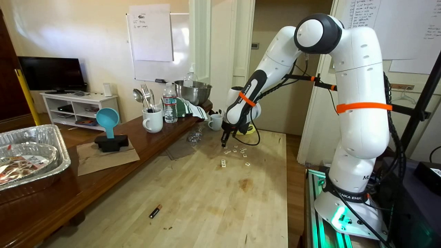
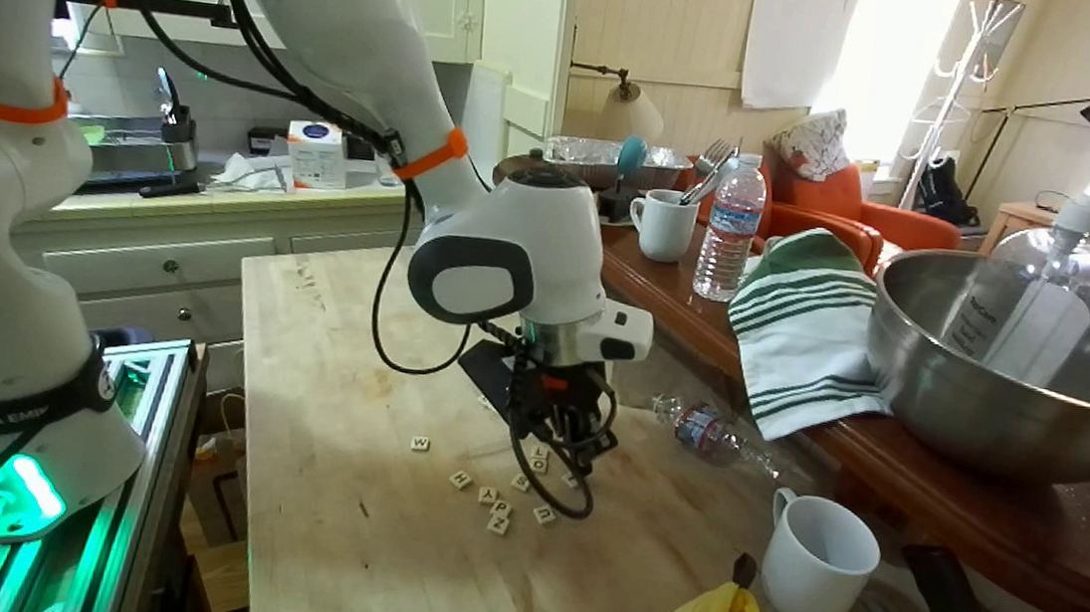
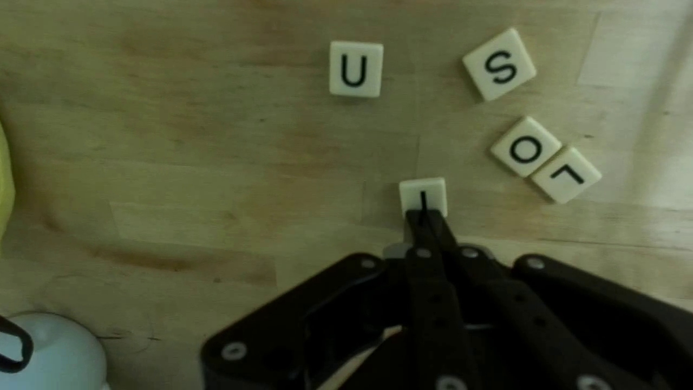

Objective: Replace the tile letter s with tile letter t, then add tile letter h to the word

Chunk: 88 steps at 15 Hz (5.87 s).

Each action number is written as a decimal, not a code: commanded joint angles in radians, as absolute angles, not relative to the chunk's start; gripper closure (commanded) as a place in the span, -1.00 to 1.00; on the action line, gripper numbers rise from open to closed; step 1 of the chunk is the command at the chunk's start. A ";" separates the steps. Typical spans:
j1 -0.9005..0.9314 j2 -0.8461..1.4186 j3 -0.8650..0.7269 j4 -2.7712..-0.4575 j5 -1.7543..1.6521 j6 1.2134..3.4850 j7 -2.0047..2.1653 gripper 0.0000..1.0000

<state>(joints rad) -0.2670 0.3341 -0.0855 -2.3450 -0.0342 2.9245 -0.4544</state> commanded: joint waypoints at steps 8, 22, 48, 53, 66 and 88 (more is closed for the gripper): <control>-0.210 0.367 -0.050 -2.343 -0.088 2.879 -0.397 1.00; -0.191 0.301 -0.003 -2.367 -0.028 2.697 -0.387 1.00; -0.184 0.266 0.017 -2.422 0.025 2.704 -0.402 1.00; -0.182 0.263 0.015 -2.429 0.021 2.707 -0.402 1.00; -0.185 0.235 0.011 -2.435 0.043 2.721 -0.392 1.00; -0.185 0.124 -0.027 -2.485 0.047 2.700 -0.392 1.00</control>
